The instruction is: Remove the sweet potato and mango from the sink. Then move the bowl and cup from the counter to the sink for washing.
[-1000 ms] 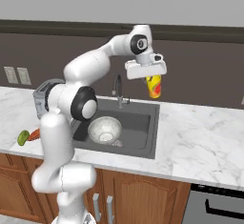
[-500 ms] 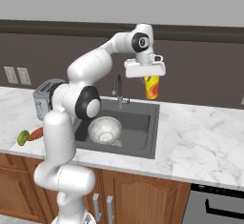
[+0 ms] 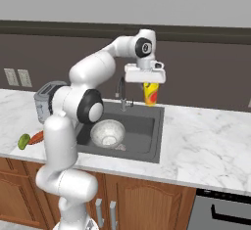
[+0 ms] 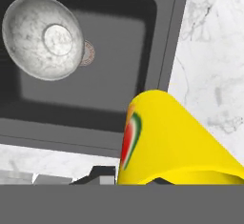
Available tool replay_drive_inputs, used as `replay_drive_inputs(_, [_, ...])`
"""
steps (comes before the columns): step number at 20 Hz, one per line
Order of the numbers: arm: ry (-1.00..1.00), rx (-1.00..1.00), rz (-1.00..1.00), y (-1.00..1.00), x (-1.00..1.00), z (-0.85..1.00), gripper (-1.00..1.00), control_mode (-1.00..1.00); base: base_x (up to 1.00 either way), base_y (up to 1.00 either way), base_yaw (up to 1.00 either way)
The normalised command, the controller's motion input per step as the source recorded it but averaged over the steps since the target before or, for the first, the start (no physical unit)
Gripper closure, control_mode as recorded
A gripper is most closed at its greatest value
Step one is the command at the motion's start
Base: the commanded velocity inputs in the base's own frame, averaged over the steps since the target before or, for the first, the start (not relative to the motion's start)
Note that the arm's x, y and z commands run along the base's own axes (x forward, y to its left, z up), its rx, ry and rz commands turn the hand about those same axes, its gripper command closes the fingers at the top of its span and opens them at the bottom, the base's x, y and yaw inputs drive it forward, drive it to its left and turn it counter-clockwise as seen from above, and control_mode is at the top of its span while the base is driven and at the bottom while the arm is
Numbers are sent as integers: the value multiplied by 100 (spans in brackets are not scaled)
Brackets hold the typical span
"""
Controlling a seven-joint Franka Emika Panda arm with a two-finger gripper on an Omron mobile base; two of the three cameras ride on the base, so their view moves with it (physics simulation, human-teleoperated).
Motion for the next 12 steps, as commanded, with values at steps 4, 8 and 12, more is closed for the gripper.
replay_drive_inputs(4, [-6,4,-7,16,0,-26,100,-100,0,0,0])
replay_drive_inputs(8, [-18,-1,-5,11,4,-27,100,-100,0,0,0])
replay_drive_inputs(12, [-25,-3,-6,5,1,-29,100,-100,0,0,0])
